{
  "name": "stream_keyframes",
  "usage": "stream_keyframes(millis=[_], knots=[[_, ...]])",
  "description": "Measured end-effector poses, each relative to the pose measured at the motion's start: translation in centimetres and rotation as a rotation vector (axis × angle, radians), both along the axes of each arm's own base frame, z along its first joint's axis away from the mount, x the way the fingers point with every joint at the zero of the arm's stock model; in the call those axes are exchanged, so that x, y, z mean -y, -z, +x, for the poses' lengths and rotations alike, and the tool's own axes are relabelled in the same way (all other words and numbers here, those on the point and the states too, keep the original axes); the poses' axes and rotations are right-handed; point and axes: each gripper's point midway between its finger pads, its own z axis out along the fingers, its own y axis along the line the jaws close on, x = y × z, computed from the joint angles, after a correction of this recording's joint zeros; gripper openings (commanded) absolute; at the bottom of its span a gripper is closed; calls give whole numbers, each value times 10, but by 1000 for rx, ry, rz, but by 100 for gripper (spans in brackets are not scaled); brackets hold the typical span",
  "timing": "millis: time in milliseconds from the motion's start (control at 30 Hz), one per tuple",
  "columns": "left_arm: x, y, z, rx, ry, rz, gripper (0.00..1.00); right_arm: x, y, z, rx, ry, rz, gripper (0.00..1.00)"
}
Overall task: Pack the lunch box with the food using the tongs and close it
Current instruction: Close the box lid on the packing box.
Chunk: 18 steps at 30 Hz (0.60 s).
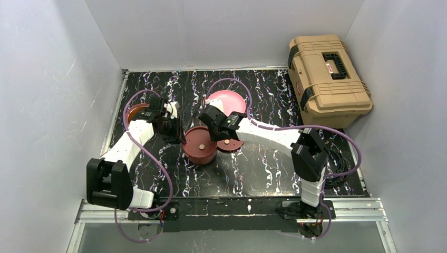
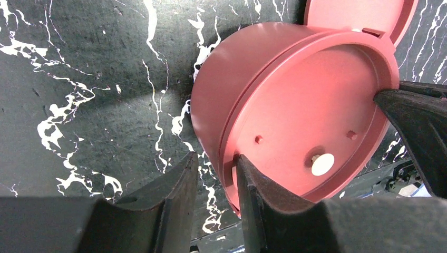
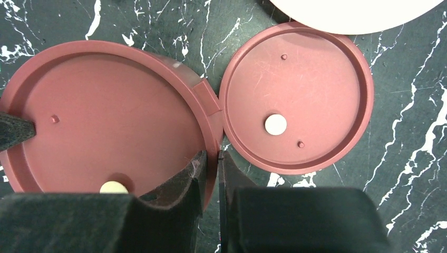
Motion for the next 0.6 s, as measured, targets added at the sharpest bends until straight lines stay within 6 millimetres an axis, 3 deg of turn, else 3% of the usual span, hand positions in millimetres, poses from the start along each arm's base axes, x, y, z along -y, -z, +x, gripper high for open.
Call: stream_keyframes(millis=[600], knots=[[0,3,6,-46,1,33,30,1,3,-3,42,-10,117,25]])
